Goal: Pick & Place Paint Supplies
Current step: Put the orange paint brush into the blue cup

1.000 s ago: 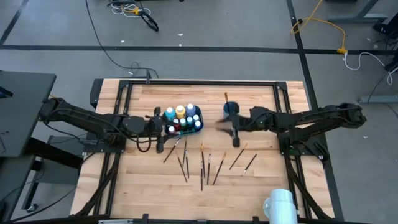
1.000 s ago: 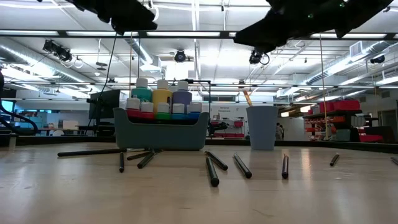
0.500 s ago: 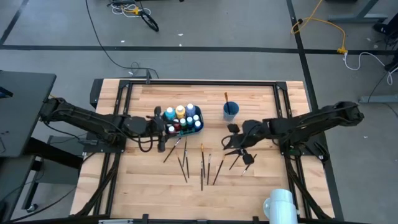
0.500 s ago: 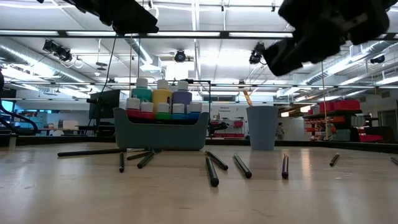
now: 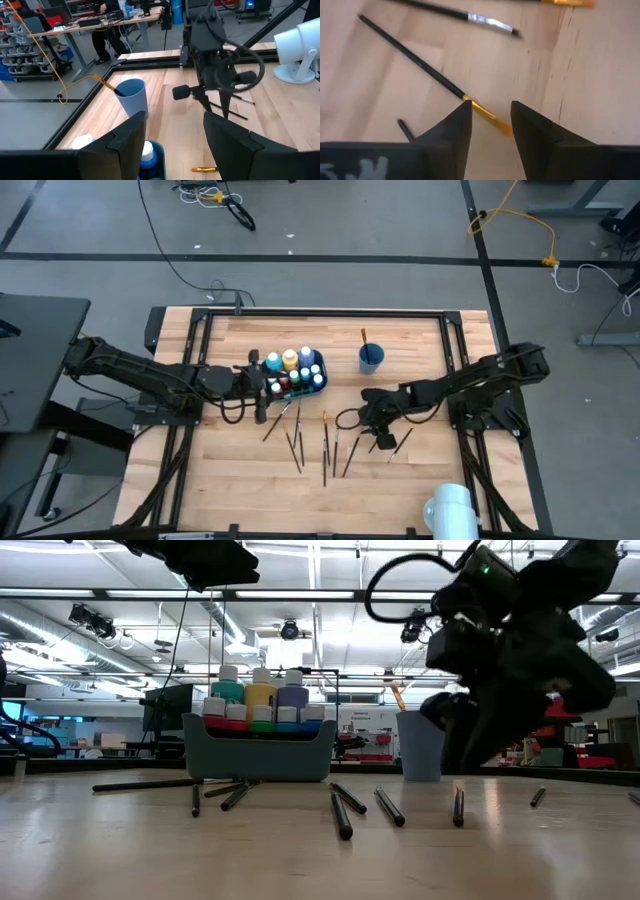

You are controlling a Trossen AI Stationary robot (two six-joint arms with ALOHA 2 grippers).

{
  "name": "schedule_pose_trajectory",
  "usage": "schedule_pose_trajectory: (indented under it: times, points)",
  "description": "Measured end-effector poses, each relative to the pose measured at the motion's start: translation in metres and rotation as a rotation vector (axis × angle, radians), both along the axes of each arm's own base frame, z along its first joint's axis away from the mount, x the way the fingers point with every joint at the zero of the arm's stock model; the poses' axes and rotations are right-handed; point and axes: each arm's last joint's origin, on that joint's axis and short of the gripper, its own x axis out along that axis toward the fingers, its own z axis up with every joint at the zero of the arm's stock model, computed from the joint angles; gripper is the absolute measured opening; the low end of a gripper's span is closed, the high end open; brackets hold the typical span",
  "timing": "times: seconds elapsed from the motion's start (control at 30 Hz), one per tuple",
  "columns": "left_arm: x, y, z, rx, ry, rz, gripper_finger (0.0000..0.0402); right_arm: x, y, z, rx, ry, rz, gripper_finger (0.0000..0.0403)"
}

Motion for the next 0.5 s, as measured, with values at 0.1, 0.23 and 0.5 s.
schedule_pose_trajectory:
  times: [0.1, 0.23, 0.5]
  points:
    - [0.000, 0.000, 0.000, -0.001, -0.003, 0.000, 0.0210, 0.000, 0.000, -0.006, -0.018, 0.019, 0.019, 0.0148]
    - [0.000, 0.000, 0.001, -0.001, -0.007, 0.000, 0.0210, 0.001, -0.001, -0.013, -0.052, 0.044, 0.007, 0.0155]
    - [0.000, 0.000, 0.001, -0.001, -0.007, 0.000, 0.0210, 0.002, -0.001, -0.019, -0.110, 0.061, 0.056, 0.0142]
